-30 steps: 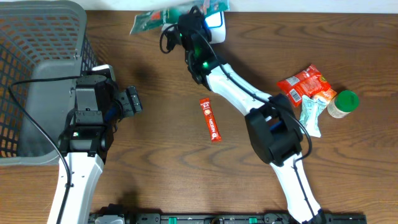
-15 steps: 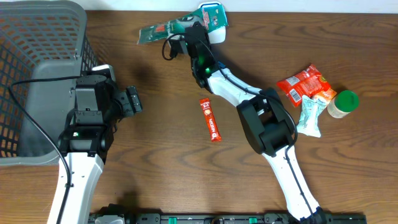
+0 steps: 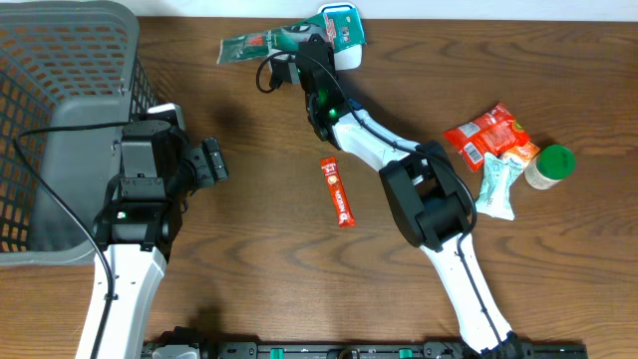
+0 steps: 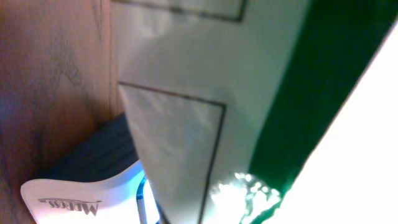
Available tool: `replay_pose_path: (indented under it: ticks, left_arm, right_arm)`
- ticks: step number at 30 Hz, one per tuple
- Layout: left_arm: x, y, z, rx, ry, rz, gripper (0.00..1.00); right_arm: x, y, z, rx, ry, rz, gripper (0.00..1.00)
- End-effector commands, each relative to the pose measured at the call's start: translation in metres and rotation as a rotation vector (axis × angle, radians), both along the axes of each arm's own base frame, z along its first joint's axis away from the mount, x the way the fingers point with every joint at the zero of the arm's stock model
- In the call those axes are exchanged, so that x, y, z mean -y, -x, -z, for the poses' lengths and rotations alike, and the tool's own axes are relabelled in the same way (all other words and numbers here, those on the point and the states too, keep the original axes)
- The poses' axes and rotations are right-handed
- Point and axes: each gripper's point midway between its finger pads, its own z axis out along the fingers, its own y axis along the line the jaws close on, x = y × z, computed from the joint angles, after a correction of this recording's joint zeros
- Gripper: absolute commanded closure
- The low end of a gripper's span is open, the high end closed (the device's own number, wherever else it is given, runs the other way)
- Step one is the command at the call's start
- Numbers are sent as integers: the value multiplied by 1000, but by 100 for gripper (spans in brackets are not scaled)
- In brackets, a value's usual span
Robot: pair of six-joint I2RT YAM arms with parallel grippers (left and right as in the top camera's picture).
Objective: Scan the item barcode
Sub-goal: 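Carry the glove packet right and set it by the snack packets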
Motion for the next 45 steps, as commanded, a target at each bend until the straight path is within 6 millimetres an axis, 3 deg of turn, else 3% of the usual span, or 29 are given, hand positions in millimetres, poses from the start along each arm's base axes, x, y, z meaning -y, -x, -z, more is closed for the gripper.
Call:
replay_pose_path:
  ticks: [1,6,12,16,22,26,32,36,40,45]
  left_arm:
    - [-3,-3,-5,10,-11,-7,9]
    - [-3,-3,-5,10,-11,-7,10]
    - [-3,-3,-5,10,-11,-7,9]
    - [-3,-3,-5,10,-11,-7,9]
    - [-3,-3,-5,10,-11,-7,10]
    - [-3,-3,-5,10,-11,-7,10]
    - [-3,-3,-5,10,-11,-7,10]
    - [-3,-3,-5,10,-11,-7,10]
    - [-3,-3,-5,10,-11,-7,10]
    - [-3,-3,-5,10,-11,-7,10]
  right_arm:
    - [-1,0,-65,77,-119,7,99]
    - [-4,11,-109,96,-137,-8,99]
    - [-7,42,-150,-17,-272,-38,99]
    - [-11,75,-171,-162,-355,-121,99]
    - [4,132,-181,-388,-414,-119,99]
    - [26,169,-168,-577,-528,11,99]
    - [64,228,-115,-953,-632,272,99]
    - [91,262,-92,-1143,-634,409,99]
    - [128,281,-84,-1233,-614,563,99]
    - [172,276,-82,-1235,-707,744,99]
